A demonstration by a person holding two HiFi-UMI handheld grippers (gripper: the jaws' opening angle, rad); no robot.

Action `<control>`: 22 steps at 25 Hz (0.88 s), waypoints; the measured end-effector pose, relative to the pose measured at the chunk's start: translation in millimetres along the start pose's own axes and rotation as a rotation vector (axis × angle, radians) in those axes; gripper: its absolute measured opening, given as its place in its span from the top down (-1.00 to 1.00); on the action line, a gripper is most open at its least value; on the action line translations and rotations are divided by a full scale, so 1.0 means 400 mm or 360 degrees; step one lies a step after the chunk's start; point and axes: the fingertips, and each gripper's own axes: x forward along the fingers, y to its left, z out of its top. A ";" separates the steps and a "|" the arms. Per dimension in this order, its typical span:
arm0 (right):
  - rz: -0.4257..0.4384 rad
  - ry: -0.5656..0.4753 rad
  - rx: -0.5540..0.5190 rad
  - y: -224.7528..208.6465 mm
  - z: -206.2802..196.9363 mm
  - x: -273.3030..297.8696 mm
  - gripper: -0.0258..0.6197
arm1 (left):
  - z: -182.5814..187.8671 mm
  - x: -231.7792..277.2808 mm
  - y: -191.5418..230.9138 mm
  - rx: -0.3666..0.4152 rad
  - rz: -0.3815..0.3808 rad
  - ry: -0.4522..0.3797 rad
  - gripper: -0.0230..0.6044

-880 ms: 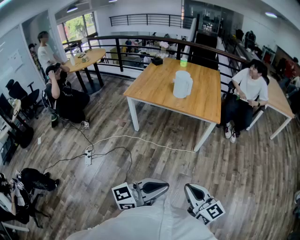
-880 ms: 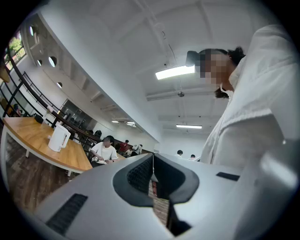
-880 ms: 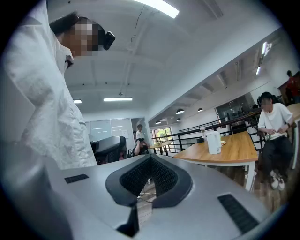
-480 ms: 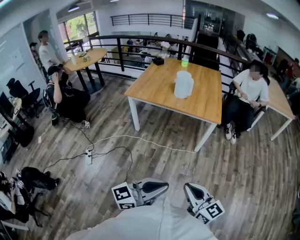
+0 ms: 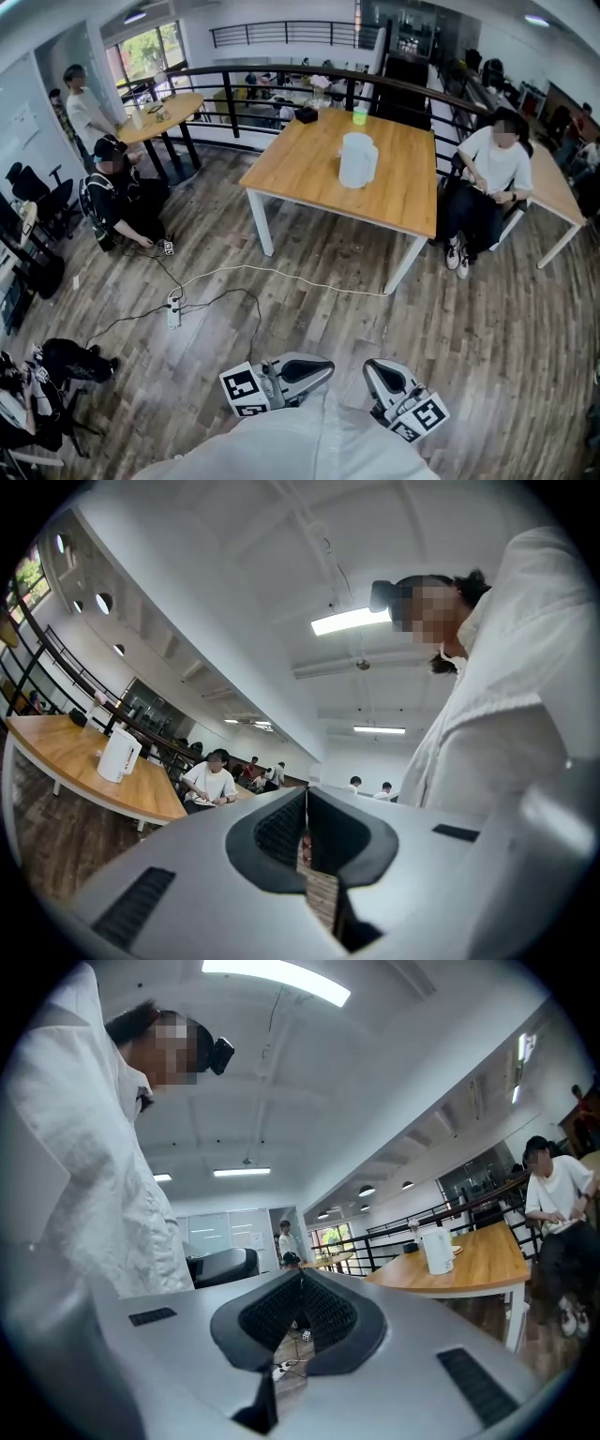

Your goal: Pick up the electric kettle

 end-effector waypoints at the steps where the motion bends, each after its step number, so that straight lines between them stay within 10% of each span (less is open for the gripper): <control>1: -0.0002 -0.0006 0.0013 -0.006 0.003 -0.001 0.87 | 0.000 0.003 0.001 -0.0002 -0.0001 0.0005 0.90; 22: 0.0006 -0.0159 0.0054 -0.196 0.094 0.395 0.87 | 0.176 -0.049 0.407 0.0011 -0.0013 0.0029 0.90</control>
